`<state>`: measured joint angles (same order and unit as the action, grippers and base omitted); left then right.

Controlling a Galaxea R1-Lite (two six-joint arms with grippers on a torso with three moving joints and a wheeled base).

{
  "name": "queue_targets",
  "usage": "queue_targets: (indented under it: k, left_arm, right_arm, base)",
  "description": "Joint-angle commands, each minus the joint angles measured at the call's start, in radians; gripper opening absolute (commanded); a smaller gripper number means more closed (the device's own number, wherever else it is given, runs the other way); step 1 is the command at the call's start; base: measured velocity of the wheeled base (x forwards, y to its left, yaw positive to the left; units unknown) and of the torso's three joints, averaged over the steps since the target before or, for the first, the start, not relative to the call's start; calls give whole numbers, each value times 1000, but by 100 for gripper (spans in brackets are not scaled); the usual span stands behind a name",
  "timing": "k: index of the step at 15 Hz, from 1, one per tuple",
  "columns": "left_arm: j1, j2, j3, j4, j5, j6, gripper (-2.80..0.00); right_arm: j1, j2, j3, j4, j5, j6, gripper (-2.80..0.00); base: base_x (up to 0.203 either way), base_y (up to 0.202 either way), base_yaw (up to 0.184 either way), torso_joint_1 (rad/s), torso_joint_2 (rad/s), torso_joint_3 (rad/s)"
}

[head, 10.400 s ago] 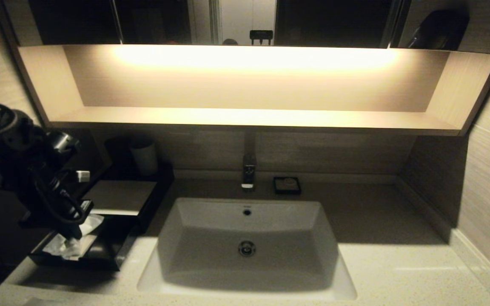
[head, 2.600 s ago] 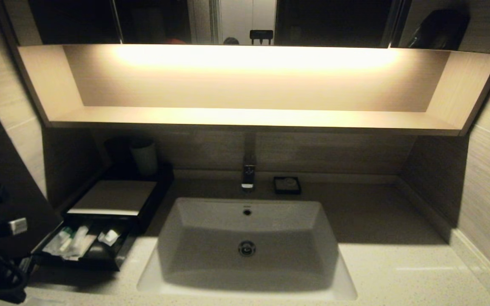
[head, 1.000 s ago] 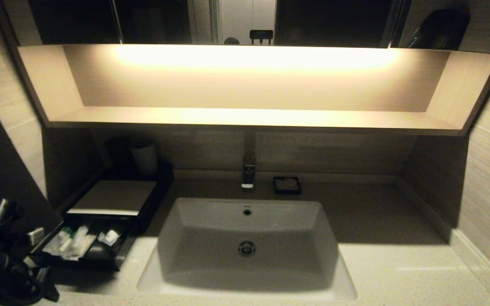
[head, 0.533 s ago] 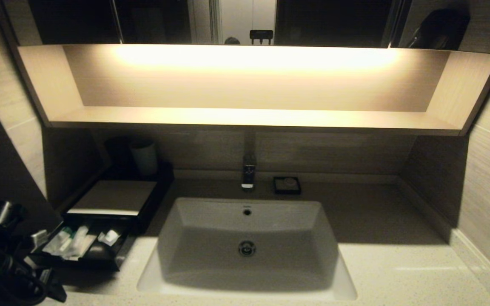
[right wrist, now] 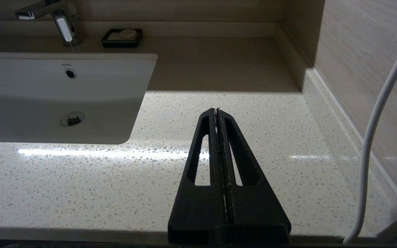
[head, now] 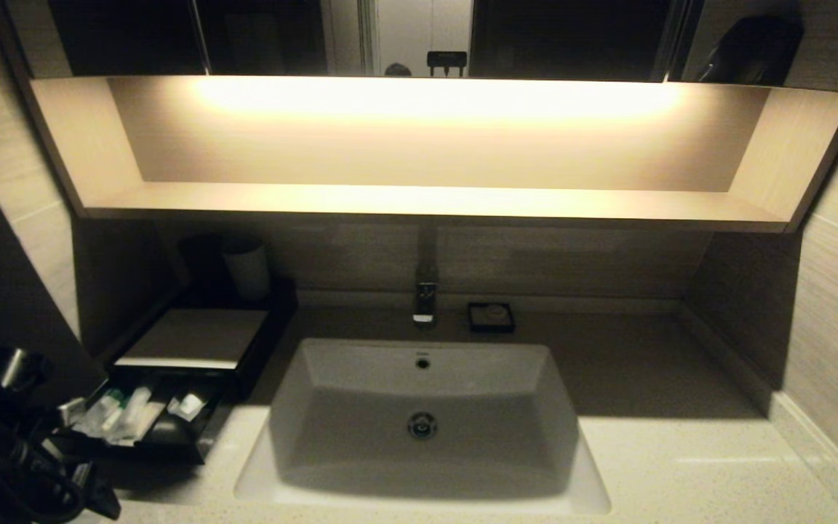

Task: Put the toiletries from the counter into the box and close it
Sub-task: Pick up the bathroom toiletry

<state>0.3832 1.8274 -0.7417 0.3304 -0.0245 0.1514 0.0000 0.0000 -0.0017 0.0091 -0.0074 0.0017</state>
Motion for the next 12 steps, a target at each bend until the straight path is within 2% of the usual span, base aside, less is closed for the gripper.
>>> queue_targets:
  k: [1, 10, 11, 12]
  left_arm:
    - [0, 4, -1, 2, 0, 0, 0]
    - [0, 7, -1, 1, 3, 0, 0]
    - [0, 7, -1, 1, 3, 0, -280]
    - [0, 7, -2, 1, 3, 0, -280]
  right_arm:
    - [0, 0, 0, 0, 0, 0, -280]
    - [0, 0, 0, 0, 0, 0, -280]
    - [0, 0, 0, 0, 0, 0, -280]
    - [0, 0, 0, 0, 0, 0, -280]
  base:
    - [0, 0, 0, 0, 0, 0]
    - [0, 0, 0, 0, 0, 0]
    - [0, 0, 0, 0, 0, 0]
    - [0, 0, 0, 0, 0, 0]
